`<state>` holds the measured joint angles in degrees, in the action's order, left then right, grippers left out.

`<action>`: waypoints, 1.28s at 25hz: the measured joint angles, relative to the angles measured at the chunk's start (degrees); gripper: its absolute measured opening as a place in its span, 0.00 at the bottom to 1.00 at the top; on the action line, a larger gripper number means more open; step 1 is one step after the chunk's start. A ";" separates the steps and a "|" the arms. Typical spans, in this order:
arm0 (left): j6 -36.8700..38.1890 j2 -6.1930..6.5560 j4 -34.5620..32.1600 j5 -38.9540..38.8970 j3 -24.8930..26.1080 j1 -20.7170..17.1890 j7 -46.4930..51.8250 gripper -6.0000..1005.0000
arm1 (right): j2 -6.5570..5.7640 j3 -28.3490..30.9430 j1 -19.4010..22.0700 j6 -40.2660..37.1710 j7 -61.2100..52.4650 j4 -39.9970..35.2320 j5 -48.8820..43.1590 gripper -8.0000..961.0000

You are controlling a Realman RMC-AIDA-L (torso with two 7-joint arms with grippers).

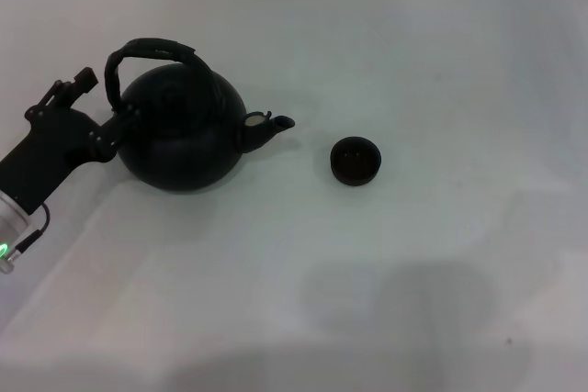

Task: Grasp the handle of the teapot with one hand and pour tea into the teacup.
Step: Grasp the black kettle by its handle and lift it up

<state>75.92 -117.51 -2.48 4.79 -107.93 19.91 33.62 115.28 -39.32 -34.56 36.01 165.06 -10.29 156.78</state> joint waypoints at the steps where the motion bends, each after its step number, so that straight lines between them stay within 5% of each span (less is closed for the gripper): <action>1: -0.37 -0.05 0.00 0.00 0.00 0.20 0.00 0.84 | 0.02 0.02 0.02 0.01 0.00 0.02 0.01 0.88; 15: -1.13 -0.72 0.18 -3.96 -0.21 0.99 -2.35 0.74 | 0.05 1.48 0.05 0.10 -0.27 0.55 0.02 0.88; 32: -1.27 -0.85 -0.85 -4.28 0.09 2.26 -2.17 0.13 | -0.14 1.52 -0.31 0.09 -0.27 0.54 0.02 0.88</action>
<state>74.65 -118.36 -3.32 0.50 -107.84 22.16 31.45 115.14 -37.80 -34.87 36.11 164.79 -9.76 156.80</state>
